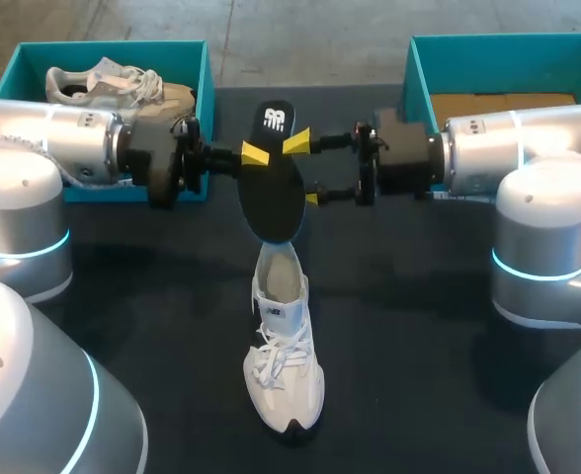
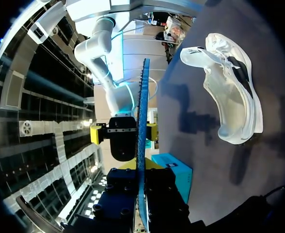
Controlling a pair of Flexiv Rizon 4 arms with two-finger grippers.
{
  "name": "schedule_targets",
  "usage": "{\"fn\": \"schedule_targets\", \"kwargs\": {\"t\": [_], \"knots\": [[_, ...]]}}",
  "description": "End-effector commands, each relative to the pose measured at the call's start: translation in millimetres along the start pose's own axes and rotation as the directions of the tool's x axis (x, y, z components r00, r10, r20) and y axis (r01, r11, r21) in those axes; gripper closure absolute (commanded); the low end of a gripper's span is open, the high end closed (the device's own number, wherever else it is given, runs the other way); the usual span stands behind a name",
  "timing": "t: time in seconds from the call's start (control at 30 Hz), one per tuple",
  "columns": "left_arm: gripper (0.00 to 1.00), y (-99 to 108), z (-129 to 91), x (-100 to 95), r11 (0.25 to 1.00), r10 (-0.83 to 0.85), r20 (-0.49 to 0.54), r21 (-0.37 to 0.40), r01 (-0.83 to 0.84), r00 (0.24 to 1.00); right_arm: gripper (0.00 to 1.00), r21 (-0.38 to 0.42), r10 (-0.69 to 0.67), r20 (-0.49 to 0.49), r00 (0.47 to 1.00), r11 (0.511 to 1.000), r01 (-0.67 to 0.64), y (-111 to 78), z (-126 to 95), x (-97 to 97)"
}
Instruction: Take the shoe out of the shoebox, open the shoe tongue, remove and reinsert the insole, then place the shoe into the shoebox
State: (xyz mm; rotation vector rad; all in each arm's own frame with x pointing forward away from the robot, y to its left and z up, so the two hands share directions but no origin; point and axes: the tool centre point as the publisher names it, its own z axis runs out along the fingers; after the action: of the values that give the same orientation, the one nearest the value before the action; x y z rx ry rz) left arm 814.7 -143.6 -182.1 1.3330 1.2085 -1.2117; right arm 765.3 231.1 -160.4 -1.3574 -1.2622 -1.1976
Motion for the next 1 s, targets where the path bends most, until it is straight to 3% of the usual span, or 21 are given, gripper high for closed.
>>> {"fn": "schedule_targets", "kwargs": {"t": [0.03, 0.13, 0.27, 0.47, 0.57, 1.0], "knots": [[1.00, 0, 0, 0.4, 1.000, 0.002, 0.000, -0.001, -0.002, 1.000, 0.19, -0.015, -0.002, -0.001, 1.000, 1.000, 0.002, -3.3, 4, -1.8], [1.00, 0, 0, 0.4, 1.000, 0.002, 0.000, -0.001, -0.002, 1.000, 0.25, -0.022, -0.009, -0.002, 1.000, 1.000, 0.009, -3.0, 6, -2.6], [1.00, 0, 0, 0.4, 1.000, 0.002, 0.000, -0.001, -0.002, 1.000, 0.43, -0.037, -0.027, -0.004, 1.000, 0.999, 0.027, -3.0, 7, -2.8], [1.00, 0, 0, 0.4, 1.000, 0.002, 0.000, -0.001, -0.002, 1.000, 0.42, -0.051, -0.039, 0.011, 0.999, 0.998, 0.039, -4.0, 10, -0.7], [1.00, 0, 0, 0.4, 1.000, 0.002, 0.000, -0.001, -0.002, 1.000, 0.50, -0.052, -0.042, 0.015, 0.999, 0.998, 0.042, -5.1, 13, -1.7], [1.00, 0, 0, 0.4, 1.000, 0.002, 0.000, -0.001, -0.002, 1.000, 0.60, -0.051, -0.042, 0.036, 0.998, 0.998, 0.044, -7.5, 20, -4.9]]}}
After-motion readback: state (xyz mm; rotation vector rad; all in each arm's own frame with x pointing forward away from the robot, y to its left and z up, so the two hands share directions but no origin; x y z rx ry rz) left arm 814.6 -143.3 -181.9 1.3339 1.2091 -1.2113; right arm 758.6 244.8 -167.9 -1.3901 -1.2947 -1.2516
